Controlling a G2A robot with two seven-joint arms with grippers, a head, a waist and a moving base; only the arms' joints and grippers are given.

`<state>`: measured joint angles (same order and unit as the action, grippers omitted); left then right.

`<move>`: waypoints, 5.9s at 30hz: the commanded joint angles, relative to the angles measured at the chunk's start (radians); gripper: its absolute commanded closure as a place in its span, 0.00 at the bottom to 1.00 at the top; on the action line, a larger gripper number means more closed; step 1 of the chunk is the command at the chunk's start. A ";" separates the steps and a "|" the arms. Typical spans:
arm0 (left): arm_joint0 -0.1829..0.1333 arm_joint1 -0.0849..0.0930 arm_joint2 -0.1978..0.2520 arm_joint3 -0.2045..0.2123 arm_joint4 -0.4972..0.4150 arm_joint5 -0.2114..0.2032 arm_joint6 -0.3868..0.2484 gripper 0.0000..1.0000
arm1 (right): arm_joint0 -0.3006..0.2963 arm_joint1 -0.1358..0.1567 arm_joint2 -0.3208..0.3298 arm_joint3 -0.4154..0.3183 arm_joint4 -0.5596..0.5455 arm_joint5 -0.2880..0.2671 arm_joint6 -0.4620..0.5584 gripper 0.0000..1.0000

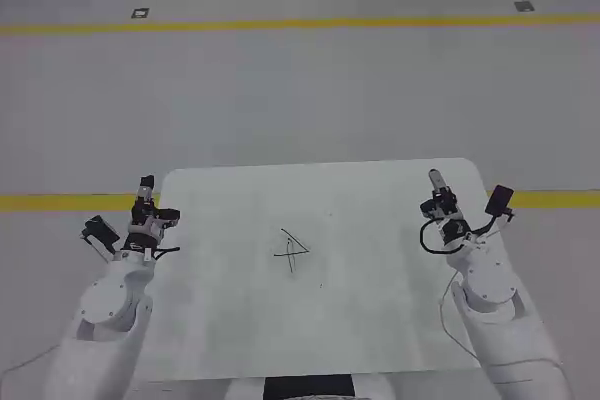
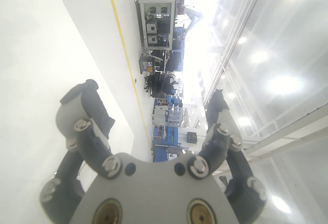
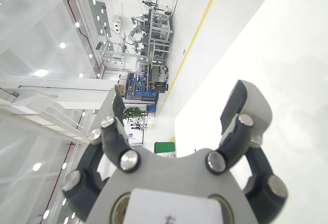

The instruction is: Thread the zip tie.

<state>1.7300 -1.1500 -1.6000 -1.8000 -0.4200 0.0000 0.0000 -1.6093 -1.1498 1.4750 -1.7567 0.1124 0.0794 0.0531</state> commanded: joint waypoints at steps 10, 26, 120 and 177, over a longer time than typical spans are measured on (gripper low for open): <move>0.000 0.000 0.000 0.000 0.000 0.000 0.000 0.00 | 0.043 0.002 -0.037 -0.012 -0.070 0.024 0.058 0.00; 0.000 0.000 0.000 0.000 0.000 0.000 0.000 0.00 | 0.270 -0.025 -0.246 0.111 -0.249 0.192 0.114 0.00; 0.000 0.000 0.000 0.000 0.000 0.000 0.000 0.00 | 0.809 -0.124 -0.807 0.348 -0.860 0.012 1.074 0.00; 0.000 0.000 0.000 0.000 0.000 0.000 0.000 0.00 | 1.088 -0.338 -1.280 0.636 -0.794 -0.419 1.090 0.00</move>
<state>1.7300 -1.1500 -1.6000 -1.8000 -0.4200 0.0000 0.0000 -0.5207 -1.4871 0.1924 -1.1314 -0.6898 -0.3400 1.1575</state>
